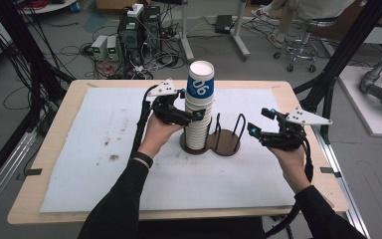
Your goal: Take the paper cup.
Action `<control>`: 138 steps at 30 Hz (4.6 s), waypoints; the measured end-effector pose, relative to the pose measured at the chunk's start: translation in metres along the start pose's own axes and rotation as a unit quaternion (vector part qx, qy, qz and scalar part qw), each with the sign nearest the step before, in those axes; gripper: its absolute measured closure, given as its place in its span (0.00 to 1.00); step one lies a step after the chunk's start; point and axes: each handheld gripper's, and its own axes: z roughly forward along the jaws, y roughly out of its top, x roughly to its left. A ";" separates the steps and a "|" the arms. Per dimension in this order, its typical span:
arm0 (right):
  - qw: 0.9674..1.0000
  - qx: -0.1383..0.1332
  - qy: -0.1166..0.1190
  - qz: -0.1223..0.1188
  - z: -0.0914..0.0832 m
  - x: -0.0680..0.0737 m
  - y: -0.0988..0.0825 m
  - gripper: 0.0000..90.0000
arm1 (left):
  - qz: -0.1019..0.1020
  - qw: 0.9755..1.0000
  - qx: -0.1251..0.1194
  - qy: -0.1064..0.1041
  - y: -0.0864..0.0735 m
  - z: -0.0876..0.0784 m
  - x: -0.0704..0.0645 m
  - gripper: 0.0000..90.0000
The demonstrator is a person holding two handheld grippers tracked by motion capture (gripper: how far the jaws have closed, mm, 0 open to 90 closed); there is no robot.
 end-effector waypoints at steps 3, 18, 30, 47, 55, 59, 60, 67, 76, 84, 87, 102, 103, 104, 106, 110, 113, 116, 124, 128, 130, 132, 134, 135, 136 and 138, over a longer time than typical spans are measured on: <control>1.000 -0.010 0.007 -0.011 0.008 0.002 0.021 0.22 | 0.000 1.000 0.001 0.001 0.000 0.000 0.000 0.12; 0.998 -0.031 0.058 -0.010 0.047 0.017 0.085 0.22 | 0.001 1.000 0.001 0.002 0.000 0.000 0.000 0.12; 0.994 -0.035 0.106 0.016 0.085 0.035 0.126 0.22 | 0.003 1.000 0.002 0.002 0.001 0.000 0.000 0.12; 0.993 0.013 0.115 0.012 0.116 0.049 0.145 0.33 | 0.005 1.000 0.008 0.006 0.003 0.000 -0.001 0.12; 0.993 -0.020 0.119 0.010 0.107 0.050 0.154 0.33 | 0.004 1.000 0.007 0.006 0.003 0.001 -0.002 0.12; 0.991 -0.049 0.123 -0.003 0.099 0.054 0.169 0.33 | 0.004 1.000 0.008 0.008 0.003 0.000 -0.002 0.12; 0.991 -0.049 0.123 -0.003 0.099 0.054 0.169 0.33 | 0.004 1.000 0.008 0.007 0.003 0.000 -0.002 0.12; 0.987 -0.109 0.117 -0.025 0.074 0.061 0.196 0.33 | 0.005 1.000 0.008 0.008 0.003 0.001 -0.002 0.12; 0.986 -0.117 0.108 -0.051 0.039 0.056 0.203 0.33 | 0.005 1.000 0.009 0.009 0.003 0.001 -0.002 0.12; 0.991 -0.092 0.071 -0.060 0.009 0.038 0.176 0.33 | 0.005 1.000 0.011 0.013 0.003 0.001 -0.003 0.12; 0.993 -0.093 0.060 -0.045 -0.005 0.028 0.157 0.33 | 0.001 1.000 0.012 0.012 0.004 0.000 -0.003 0.12; 0.996 -0.082 0.034 -0.015 -0.028 0.015 0.084 0.33 | 0.023 0.999 0.022 0.024 0.008 -0.007 -0.008 0.09; 0.996 -0.082 0.035 -0.010 -0.030 0.014 0.076 0.33 | 0.022 0.999 0.023 0.026 0.009 -0.007 -0.009 0.09; 0.996 -0.082 0.035 -0.010 -0.030 0.014 0.076 0.33 | 0.020 0.999 0.025 0.026 0.008 -0.009 -0.009 0.09; 0.996 -0.084 0.036 -0.011 -0.032 0.012 0.068 0.33 | 0.022 0.999 0.033 0.029 0.008 -0.012 -0.012 0.09; 0.996 -0.075 0.038 -0.003 -0.035 0.008 0.052 0.33 | 0.023 0.999 0.020 0.039 0.007 -0.025 -0.016 0.09; 0.996 -0.080 0.034 0.009 -0.039 0.005 0.041 0.33 | 0.024 0.998 0.016 0.047 0.005 -0.040 -0.020 0.09; 0.996 -0.078 0.033 0.014 -0.040 0.004 0.035 0.33 | 0.027 0.998 0.013 0.054 0.003 -0.049 -0.023 0.09; 0.996 -0.074 0.027 0.028 -0.041 0.004 0.011 0.33 | 0.031 0.997 0.007 0.070 -0.011 -0.090 -0.038 0.09; 0.997 -0.066 0.023 0.033 -0.040 0.002 0.004 0.33 | 0.024 0.996 0.005 0.080 -0.025 -0.106 -0.044 0.09; 0.997 -0.063 0.020 0.034 -0.041 0.002 0.002 0.33 | 0.014 0.997 0.001 0.082 -0.034 -0.114 -0.046 0.09; 0.997 -0.063 0.015 0.037 -0.043 -0.001 0.000 0.33 | 0.007 0.996 0.001 0.088 -0.043 -0.122 -0.048 0.09; 0.997 -0.062 0.009 0.040 -0.044 -0.002 -0.002 0.33 | 0.003 0.995 0.000 0.096 -0.052 -0.129 -0.050 0.09; 0.997 -0.064 0.003 0.042 -0.046 -0.004 -0.004 0.33 | -0.009 0.995 -0.009 0.097 -0.060 -0.137 -0.051 0.09; 0.997 -0.064 0.003 0.042 -0.046 -0.004 -0.004 0.33 | -0.009 0.995 -0.009 0.097 -0.060 -0.137 -0.051 0.09; 0.997 -0.066 0.001 0.044 -0.048 -0.005 -0.005 0.33 | -0.024 0.995 -0.012 0.100 -0.064 -0.143 -0.051 0.09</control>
